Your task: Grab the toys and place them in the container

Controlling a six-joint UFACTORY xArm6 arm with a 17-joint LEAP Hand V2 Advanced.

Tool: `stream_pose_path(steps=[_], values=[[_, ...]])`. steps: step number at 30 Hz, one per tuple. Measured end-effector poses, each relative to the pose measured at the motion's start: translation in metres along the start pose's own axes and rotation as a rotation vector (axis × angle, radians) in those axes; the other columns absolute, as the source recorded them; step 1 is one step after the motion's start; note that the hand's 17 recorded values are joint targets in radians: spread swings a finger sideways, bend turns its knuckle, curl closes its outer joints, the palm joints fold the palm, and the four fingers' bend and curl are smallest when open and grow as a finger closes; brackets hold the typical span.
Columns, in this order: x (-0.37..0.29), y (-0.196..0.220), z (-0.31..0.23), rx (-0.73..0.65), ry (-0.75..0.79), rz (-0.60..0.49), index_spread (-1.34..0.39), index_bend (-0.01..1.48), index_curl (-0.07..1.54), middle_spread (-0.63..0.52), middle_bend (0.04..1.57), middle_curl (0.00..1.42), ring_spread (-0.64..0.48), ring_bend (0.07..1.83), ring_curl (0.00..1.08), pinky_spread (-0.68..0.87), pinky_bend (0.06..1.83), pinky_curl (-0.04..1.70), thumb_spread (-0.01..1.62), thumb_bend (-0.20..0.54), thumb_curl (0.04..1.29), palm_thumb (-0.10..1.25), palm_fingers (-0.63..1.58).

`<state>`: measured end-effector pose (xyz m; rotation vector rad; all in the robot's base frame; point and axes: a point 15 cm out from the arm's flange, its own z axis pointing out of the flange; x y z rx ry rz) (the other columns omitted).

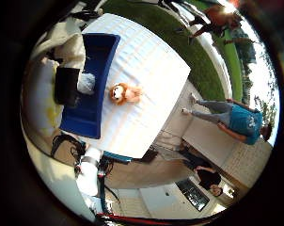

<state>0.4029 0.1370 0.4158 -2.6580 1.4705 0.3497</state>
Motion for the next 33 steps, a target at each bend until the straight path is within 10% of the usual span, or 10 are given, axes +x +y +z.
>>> stream_pose_path(steps=[8,14,22,33], values=[[-0.001,-0.059,0.075,-0.007,-0.006,0.01,-0.63,0.68,1.05,-0.12,1.23,0.89,-0.05,1.4,0.76,0.2,1.42,0.94,1.23,-0.036,0.65,0.82,0.77],[0.015,-0.065,0.127,-0.108,-0.026,0.041,-0.48,0.38,0.86,-0.01,0.57,0.61,0.14,0.96,0.59,0.32,1.11,0.81,1.23,-0.027,0.6,0.77,-0.28],[0.04,-0.062,0.12,-0.089,-0.039,0.023,-0.5,0.11,0.55,0.05,0.16,0.4,0.28,0.5,0.34,0.44,0.77,0.56,1.17,-0.024,0.55,0.8,-0.18],[0.142,0.038,0.048,-0.085,0.108,0.111,-0.44,0.13,0.38,0.05,0.16,0.34,0.28,0.42,0.31,0.46,0.63,0.45,1.14,-0.029,0.5,0.78,-0.08]])
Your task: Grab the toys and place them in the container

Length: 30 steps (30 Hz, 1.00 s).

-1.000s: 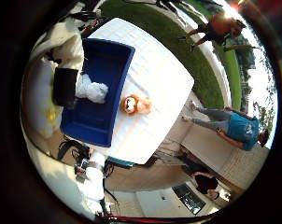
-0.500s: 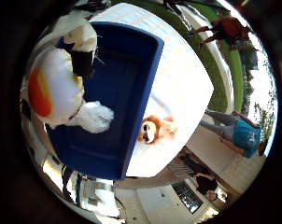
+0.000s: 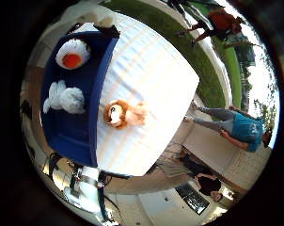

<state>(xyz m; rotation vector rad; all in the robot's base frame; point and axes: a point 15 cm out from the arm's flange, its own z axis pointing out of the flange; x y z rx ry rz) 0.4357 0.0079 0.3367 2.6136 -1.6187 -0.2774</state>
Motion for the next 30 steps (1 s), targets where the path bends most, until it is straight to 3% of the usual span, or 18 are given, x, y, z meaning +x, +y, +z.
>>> stream_pose_path(steps=[2,7,22,25,27,29,30], values=[[0.042,0.027,0.014,-0.041,0.015,0.058,-0.43,0.14,0.36,0.05,0.17,0.33,0.28,0.41,0.31,0.45,0.59,0.43,1.14,-0.03,0.5,0.77,-0.08],[0.086,0.041,0.056,-0.093,0.037,0.106,-0.4,0.15,0.32,0.05,0.17,0.32,0.28,0.38,0.31,0.44,0.52,0.39,1.13,-0.027,0.48,0.77,-0.05],[0.086,-0.001,0.174,-0.217,0.02,0.062,-0.26,0.2,0.3,0.04,0.19,0.32,0.26,0.31,0.3,0.41,0.38,0.31,1.13,-0.024,0.45,0.78,0.05],[0.09,0.0,0.181,-0.25,0.048,0.061,-0.18,0.23,0.31,0.03,0.21,0.33,0.25,0.36,0.31,0.4,0.34,0.28,1.13,-0.025,0.45,0.79,0.27],[0.09,-0.001,0.181,-0.259,0.065,0.059,-0.17,0.23,0.31,0.01,0.27,0.35,0.25,0.45,0.32,0.4,0.36,0.27,1.13,-0.025,0.45,0.79,0.57],[0.09,0.002,0.18,-0.272,0.072,0.057,-0.25,0.21,0.29,-0.03,0.42,0.4,0.22,0.64,0.35,0.39,0.4,0.26,1.12,-0.026,0.44,0.79,1.03],[0.091,0.002,0.178,-0.271,0.074,0.056,-0.26,0.18,0.29,-0.03,0.48,0.42,0.21,0.68,0.37,0.39,0.41,0.26,1.12,-0.026,0.44,0.79,1.1]])
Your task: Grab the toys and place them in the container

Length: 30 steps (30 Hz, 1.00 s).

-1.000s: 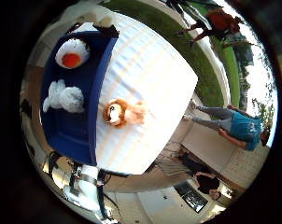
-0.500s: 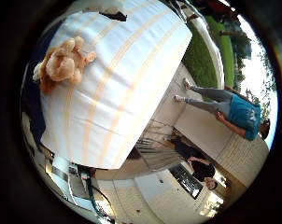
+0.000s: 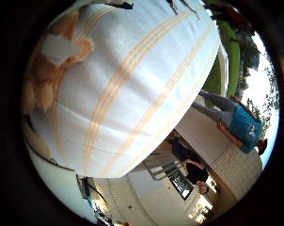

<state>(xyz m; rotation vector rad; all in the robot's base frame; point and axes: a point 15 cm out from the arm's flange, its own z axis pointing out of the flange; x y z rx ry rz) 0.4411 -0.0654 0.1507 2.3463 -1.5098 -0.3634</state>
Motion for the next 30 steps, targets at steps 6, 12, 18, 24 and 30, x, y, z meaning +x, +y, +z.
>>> stream_pose_path(steps=[6,12,18,24,30], values=[[0.0,0.015,-0.012,-0.007,-0.008,0.014,-0.44,0.2,0.32,-0.1,0.88,0.65,0.08,1.12,0.62,0.4,0.7,0.43,1.1,0.006,0.48,0.89,1.17],[-0.001,0.06,-0.047,-0.016,-0.039,0.064,-0.58,0.36,0.4,-0.15,1.01,0.77,0.0,1.23,0.7,0.37,1.03,0.61,1.12,0.028,0.54,1.0,1.11],[-0.027,0.123,-0.097,-0.029,-0.046,0.082,-0.7,0.5,0.52,-0.19,1.09,0.87,-0.05,1.31,0.76,0.32,1.2,0.77,1.14,-0.005,0.59,1.01,0.99],[-0.068,0.17,-0.168,0.051,0.01,0.045,-0.79,0.6,0.67,-0.21,1.17,0.95,-0.08,1.4,0.8,0.27,1.29,0.9,1.16,-0.014,0.63,1.0,0.88],[-0.128,0.173,-0.224,0.178,-0.016,-0.068,-0.85,0.65,0.82,-0.21,1.22,0.99,-0.1,1.47,0.82,0.24,1.35,0.98,1.17,-0.015,0.65,0.99,0.81]])
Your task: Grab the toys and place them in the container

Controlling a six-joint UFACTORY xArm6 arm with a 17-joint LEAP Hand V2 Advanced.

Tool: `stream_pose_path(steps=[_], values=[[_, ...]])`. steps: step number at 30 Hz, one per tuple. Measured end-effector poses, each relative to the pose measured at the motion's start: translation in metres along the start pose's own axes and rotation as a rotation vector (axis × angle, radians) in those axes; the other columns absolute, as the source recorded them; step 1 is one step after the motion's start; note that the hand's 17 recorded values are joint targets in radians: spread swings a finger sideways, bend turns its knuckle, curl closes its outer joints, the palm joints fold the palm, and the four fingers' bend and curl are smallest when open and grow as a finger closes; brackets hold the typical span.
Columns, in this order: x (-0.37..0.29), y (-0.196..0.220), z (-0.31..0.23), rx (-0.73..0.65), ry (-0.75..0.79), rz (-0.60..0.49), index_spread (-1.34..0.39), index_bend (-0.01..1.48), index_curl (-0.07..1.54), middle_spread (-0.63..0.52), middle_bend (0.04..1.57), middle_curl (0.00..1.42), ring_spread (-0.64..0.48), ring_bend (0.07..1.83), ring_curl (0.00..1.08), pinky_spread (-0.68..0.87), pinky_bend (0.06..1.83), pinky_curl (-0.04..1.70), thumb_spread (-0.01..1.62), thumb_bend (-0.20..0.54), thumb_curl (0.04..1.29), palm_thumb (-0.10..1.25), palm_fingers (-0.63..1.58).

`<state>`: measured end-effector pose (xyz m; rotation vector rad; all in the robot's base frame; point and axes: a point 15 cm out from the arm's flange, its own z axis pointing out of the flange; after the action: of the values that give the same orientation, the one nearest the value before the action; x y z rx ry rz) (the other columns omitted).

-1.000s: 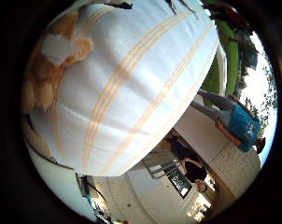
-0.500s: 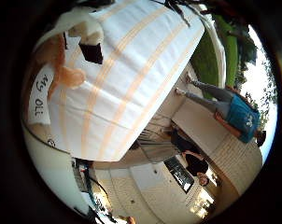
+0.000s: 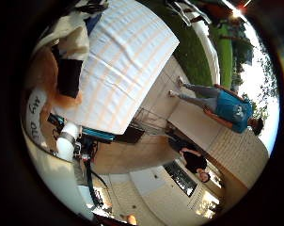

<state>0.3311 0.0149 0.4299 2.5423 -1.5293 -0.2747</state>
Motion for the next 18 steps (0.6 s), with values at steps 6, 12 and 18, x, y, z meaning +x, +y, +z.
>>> stream_pose_path(steps=[6,12,18], values=[[-0.052,-0.037,-0.01,0.056,-0.055,-0.04,-0.88,0.66,0.97,-0.22,1.27,1.02,-0.1,1.52,0.82,0.21,1.38,1.03,1.18,-0.011,0.68,0.99,0.76],[-0.069,-0.107,0.015,0.096,-0.048,-0.023,-0.9,0.65,1.11,-0.22,1.3,1.04,-0.1,1.56,0.82,0.19,1.4,1.07,1.18,-0.037,0.68,0.91,0.71],[-0.069,-0.155,0.053,0.085,-0.059,-0.019,-0.87,0.59,1.15,-0.18,1.2,0.95,-0.03,1.43,0.74,0.21,1.33,1.03,1.22,-0.027,0.62,0.85,0.65]])
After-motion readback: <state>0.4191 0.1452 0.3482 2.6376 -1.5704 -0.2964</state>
